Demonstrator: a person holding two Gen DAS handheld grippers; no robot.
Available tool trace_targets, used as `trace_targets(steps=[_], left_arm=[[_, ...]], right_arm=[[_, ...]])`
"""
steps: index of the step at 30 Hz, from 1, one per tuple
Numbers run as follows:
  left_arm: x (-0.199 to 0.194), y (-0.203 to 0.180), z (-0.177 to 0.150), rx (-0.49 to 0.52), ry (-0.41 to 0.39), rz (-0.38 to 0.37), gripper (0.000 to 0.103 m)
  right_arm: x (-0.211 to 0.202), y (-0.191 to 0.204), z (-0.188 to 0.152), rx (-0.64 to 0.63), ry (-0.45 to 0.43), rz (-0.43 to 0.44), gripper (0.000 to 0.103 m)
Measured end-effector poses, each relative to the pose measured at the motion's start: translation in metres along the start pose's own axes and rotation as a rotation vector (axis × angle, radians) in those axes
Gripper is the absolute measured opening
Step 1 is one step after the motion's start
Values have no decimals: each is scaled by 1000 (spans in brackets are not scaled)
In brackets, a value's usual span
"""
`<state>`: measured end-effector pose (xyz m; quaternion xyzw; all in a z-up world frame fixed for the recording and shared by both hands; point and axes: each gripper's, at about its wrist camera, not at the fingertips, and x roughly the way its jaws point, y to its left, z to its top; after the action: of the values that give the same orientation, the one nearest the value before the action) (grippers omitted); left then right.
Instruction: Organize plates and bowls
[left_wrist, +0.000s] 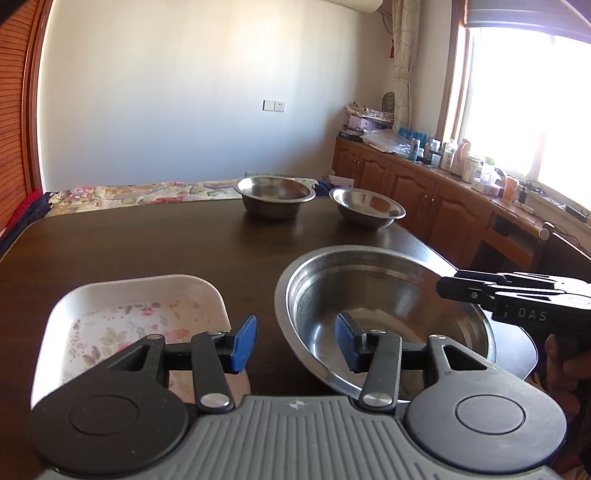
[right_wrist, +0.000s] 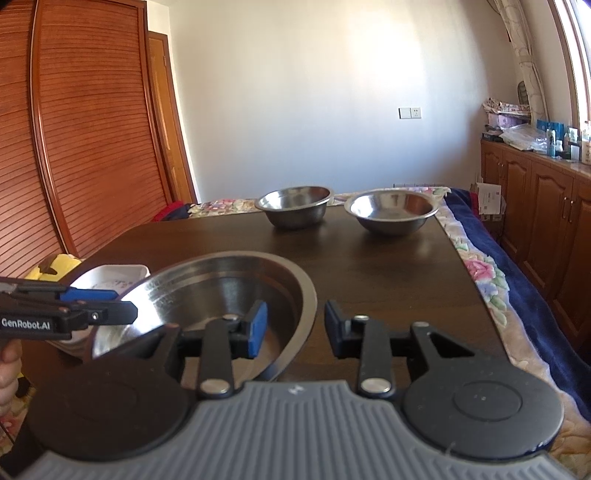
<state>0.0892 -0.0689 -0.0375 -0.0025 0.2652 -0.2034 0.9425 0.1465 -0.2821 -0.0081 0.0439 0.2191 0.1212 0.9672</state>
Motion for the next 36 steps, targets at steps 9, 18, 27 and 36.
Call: trace_targets(steps=[9,18,27,36], left_arm=[[-2,10,29,26,-44,13,61],[23,28,73,32,-49,15,77],[63,34,110,76,-30,22,79],[115,40,128,74,19,21,79]], right_arm=[[-10,-11,31,-49,-47,-16,45],[13,-25,66,-104,-48,10,60],[54,-31,91,-180,-1,42,61],[100,-37,107,-188,80,87,60]])
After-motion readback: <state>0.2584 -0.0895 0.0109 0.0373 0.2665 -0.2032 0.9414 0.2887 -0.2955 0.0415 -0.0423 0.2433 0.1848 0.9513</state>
